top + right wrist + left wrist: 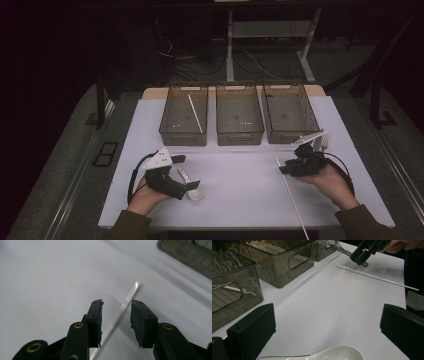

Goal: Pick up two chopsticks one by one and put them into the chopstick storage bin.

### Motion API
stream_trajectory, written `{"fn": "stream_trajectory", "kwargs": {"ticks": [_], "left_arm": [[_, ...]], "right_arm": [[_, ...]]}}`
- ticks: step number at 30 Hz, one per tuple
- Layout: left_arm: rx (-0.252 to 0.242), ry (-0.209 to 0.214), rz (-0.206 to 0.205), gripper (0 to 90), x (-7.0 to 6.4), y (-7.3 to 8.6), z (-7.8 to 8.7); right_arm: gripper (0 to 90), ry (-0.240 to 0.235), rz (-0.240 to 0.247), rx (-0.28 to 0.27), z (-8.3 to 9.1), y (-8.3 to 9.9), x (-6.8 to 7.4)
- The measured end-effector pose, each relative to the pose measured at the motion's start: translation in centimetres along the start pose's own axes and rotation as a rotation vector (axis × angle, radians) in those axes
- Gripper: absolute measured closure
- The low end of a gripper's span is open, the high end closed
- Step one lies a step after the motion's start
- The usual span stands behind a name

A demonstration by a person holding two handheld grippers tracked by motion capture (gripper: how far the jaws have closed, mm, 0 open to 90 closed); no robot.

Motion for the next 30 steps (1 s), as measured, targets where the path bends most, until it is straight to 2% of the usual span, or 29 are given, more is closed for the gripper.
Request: {"fn": "stream_trajectory", "kwargs": {"ticks": [6, 12, 23, 30], "left_arm": [[0.000, -0.001, -0.003, 0.0, 0.0, 0.0, 0.0], [0.003, -0.001, -0.007, 0.0, 0.0, 0.0, 0.0], [0.005, 0.000, -0.009, 0.0, 0.0, 0.0, 0.0], [0.003, -0.001, -0.009, 0.0, 0.0, 0.0, 0.0]], "right_arm": [[62.3, 0.000, 0.004, 0.032, -0.1, 1.8, 0.9], [64.8, 0.008, 0.015, 0.049, -0.1, 2.9, 1.3], [72.4, 0.039, 0.044, 0.074, -0.7, 3.3, 1.0], [75.0, 0.022, 0.049, 0.074, -0.8, 3.1, 1.2]]}}
Point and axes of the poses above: each handheld gripper's, and its own axes: z roughly backward along the jaws, y roughly out of its underside, x roughly to its left, the point moved 9 cm from there along -z, roughly forward along the jaws, and after that the axes turned 4 degrees about -x, right-handed, at the moved point
